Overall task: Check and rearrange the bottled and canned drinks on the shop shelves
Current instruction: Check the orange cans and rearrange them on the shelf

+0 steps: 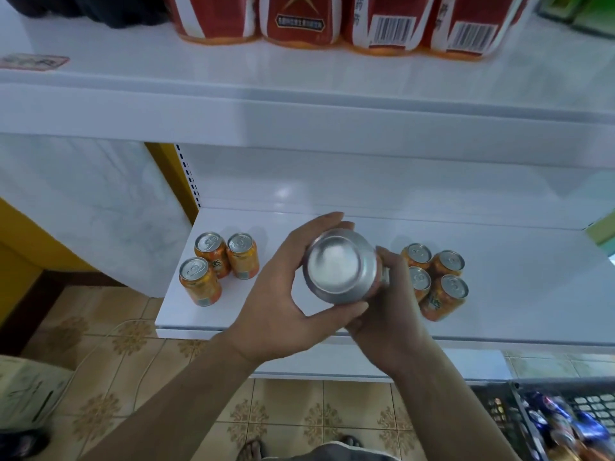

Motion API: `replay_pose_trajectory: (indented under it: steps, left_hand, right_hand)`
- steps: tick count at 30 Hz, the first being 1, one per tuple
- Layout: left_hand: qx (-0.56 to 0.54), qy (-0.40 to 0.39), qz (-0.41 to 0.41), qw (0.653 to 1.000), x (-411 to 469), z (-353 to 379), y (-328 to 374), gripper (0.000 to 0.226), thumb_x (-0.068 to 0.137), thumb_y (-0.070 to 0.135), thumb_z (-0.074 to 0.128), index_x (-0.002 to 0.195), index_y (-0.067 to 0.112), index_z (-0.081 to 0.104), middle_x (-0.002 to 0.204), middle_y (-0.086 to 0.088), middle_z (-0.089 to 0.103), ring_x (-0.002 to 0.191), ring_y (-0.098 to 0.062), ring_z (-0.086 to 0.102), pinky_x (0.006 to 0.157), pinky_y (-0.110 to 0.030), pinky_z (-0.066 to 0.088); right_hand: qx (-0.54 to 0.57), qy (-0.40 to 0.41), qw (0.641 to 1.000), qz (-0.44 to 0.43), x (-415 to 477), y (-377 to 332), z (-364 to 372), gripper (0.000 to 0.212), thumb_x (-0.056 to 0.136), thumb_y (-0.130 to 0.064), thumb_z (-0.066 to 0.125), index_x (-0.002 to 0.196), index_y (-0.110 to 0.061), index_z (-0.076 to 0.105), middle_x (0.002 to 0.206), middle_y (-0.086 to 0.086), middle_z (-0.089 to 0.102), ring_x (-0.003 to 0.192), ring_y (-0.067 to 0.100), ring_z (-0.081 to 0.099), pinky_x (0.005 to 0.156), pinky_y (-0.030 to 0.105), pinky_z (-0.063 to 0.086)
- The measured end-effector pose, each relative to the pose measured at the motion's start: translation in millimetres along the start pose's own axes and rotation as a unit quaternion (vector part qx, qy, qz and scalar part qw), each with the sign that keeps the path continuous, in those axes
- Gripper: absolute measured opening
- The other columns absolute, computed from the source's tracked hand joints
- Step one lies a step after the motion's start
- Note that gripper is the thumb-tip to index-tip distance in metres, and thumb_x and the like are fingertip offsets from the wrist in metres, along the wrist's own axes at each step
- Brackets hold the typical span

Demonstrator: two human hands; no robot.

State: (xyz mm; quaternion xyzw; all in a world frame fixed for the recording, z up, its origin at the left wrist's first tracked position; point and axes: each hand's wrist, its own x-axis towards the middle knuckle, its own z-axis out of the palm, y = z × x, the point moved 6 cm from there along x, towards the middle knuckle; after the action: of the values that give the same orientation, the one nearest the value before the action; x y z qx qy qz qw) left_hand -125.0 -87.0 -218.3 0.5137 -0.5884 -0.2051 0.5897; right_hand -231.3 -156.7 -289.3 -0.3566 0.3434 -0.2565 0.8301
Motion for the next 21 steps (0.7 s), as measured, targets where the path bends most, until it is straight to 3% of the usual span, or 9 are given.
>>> replay_pose_trajectory:
  steps: [2,4,6,8,10,13,17,19,21]
  left_hand:
    - [-0.029,0.032,-0.023,0.999,1.7,-4.2,-2.4,0.075,0.077,0.022,0.08,0.14,0.03,0.04,0.132,0.016,0.055,0.126,-0.017,0.056,0.092,-0.035,0.056]
    - [-0.133,0.09,-0.11,0.981,4.5,-6.9,-11.2,0.062,0.079,0.029,0.081,0.131,0.039,0.049,0.121,0.018,0.06,0.114,-0.014,0.064,0.083,-0.03,0.058]
    - [-0.243,0.131,-0.236,0.932,3.1,-3.0,-27.5,0.045,0.08,0.048,0.073,0.121,0.044,0.055,0.118,0.012,0.064,0.105,-0.012,0.069,0.078,-0.027,0.059]
    - [-0.257,0.119,-0.304,0.91,-0.2,-0.6,-42.1,0.044,0.073,0.054,0.063,0.115,0.042,0.056,0.12,0.006,0.066,0.105,-0.012,0.068,0.082,-0.028,0.059]
    - [-0.243,0.088,-0.319,0.912,-2.7,-0.5,-50.1,0.041,0.079,0.051,0.065,0.118,0.04,0.055,0.119,0.006,0.068,0.113,-0.014,0.066,0.094,-0.031,0.056]
    - [-0.238,0.056,-0.274,0.93,-4.5,-0.7,-51.7,0.053,0.082,0.032,0.075,0.129,0.043,0.053,0.118,0.01,0.067,0.116,-0.015,0.064,0.096,-0.032,0.055]
    - [-0.247,0.082,-0.291,0.921,-0.1,-0.2,-45.3,0.049,0.077,0.045,0.065,0.124,0.033,0.06,0.12,0.002,0.067,0.107,-0.014,0.069,0.089,-0.031,0.058]
    - [-0.208,0.042,-0.312,0.926,0.5,2.7,-46.9,0.05,0.079,0.055,0.061,0.124,0.033,0.057,0.122,0.003,0.067,0.108,-0.01,0.068,0.097,-0.031,0.055]
    - [-0.187,0.005,-0.307,0.933,-0.6,5.3,-47.1,0.052,0.083,0.051,0.065,0.131,0.039,0.05,0.122,0.008,0.065,0.113,-0.008,0.065,0.103,-0.031,0.051]
  right_hand:
    - [-0.063,-0.011,0.996,-0.057,-0.9,-10.9,-4.1,0.057,0.098,-0.055,0.042,0.122,-0.008,0.065,0.099,0.016,0.061,0.084,0.029,0.054,0.067,0.032,0.04]
    - [-0.124,-0.02,0.985,-0.121,-4.9,-21.7,-5.9,0.041,0.101,-0.045,0.049,0.133,-0.02,0.057,0.104,0.0,0.07,0.089,0.025,0.066,0.065,0.03,0.052]
    - [-0.202,-0.006,0.963,-0.18,-9.9,-31.7,-6.1,0.043,0.095,-0.035,0.062,0.136,-0.036,0.048,0.105,-0.012,0.07,0.091,0.022,0.07,0.069,0.029,0.056]
    - [-0.243,0.004,0.949,-0.202,-12.3,-36.7,-2.7,0.05,0.084,-0.038,0.071,0.129,-0.038,0.051,0.105,-0.003,0.068,0.077,0.02,0.069,0.067,0.028,0.056]
    - [-0.237,0.049,0.951,-0.194,-13.4,-42.6,-1.7,0.04,0.085,-0.045,0.075,0.12,-0.032,0.057,0.1,0.004,0.066,0.063,0.017,0.065,0.057,0.025,0.053]
    - [-0.257,0.073,0.949,-0.17,-10.4,-50.0,-2.9,0.027,0.095,-0.048,0.056,0.112,-0.027,0.058,0.089,0.0,0.064,0.056,0.013,0.062,0.052,0.023,0.051]
    - [-0.331,0.023,0.92,-0.207,-14.3,-55.6,-2.6,0.048,0.087,-0.048,0.066,0.129,-0.044,0.043,0.108,-0.022,0.059,0.089,0.006,0.068,0.068,0.023,0.056]
    - [-0.322,0.032,0.919,-0.225,-14.5,-58.5,-6.7,0.053,0.081,-0.044,0.069,0.128,-0.041,0.046,0.11,-0.014,0.06,0.084,0.009,0.069,0.066,0.023,0.056]
    - [-0.273,0.066,0.938,-0.202,-12.5,-58.9,-10.4,0.053,0.078,-0.049,0.065,0.125,-0.03,0.053,0.103,0.003,0.066,0.068,0.012,0.069,0.059,0.022,0.055]
